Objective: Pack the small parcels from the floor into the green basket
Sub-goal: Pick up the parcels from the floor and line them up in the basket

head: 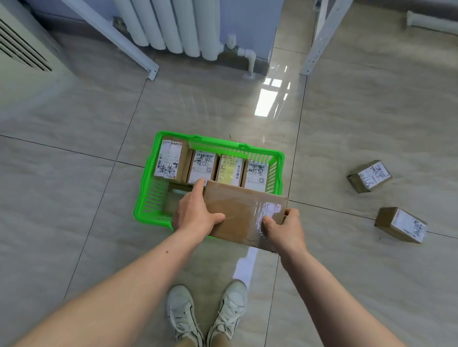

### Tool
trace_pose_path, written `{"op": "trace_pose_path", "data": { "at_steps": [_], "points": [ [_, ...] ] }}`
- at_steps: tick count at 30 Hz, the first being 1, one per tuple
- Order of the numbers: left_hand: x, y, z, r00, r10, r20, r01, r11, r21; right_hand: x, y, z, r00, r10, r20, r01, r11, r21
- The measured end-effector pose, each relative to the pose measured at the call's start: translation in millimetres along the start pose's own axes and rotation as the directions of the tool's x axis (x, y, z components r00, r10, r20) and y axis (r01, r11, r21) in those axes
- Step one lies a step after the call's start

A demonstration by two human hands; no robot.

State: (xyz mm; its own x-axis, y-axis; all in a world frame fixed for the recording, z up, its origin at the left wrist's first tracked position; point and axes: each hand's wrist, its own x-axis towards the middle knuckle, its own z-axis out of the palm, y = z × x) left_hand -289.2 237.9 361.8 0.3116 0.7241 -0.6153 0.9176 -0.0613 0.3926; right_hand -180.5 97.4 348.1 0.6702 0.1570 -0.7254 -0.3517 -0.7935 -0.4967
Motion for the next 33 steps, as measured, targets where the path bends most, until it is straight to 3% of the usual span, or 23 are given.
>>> {"op": "trace_pose_path", "data": {
  "at_steps": [14, 24, 33],
  "points": [
    [121.2, -60.3, 94.0, 0.995, -0.006, 0.097, 0.008, 1.000, -0.028, 122.4, 53.5, 89.4, 0.998, -0.026, -0.053, 0.013, 0.972, -0.233],
    [180.1, -82.9, 153.0, 0.993, -0.043, 0.114, 0.022, 0.983, 0.181, 191.9, 83.5, 138.3, 1.000, 0.027, -0.015, -0.031, 0.909, -0.416],
    [218.9, -98.5, 185.1, 0.981, -0.003, 0.194, -0.061, 0.945, 0.321, 230.6, 101.2, 166.9, 0.993, 0.087, 0.081, -0.027, 0.830, -0.557]
  ]
}}
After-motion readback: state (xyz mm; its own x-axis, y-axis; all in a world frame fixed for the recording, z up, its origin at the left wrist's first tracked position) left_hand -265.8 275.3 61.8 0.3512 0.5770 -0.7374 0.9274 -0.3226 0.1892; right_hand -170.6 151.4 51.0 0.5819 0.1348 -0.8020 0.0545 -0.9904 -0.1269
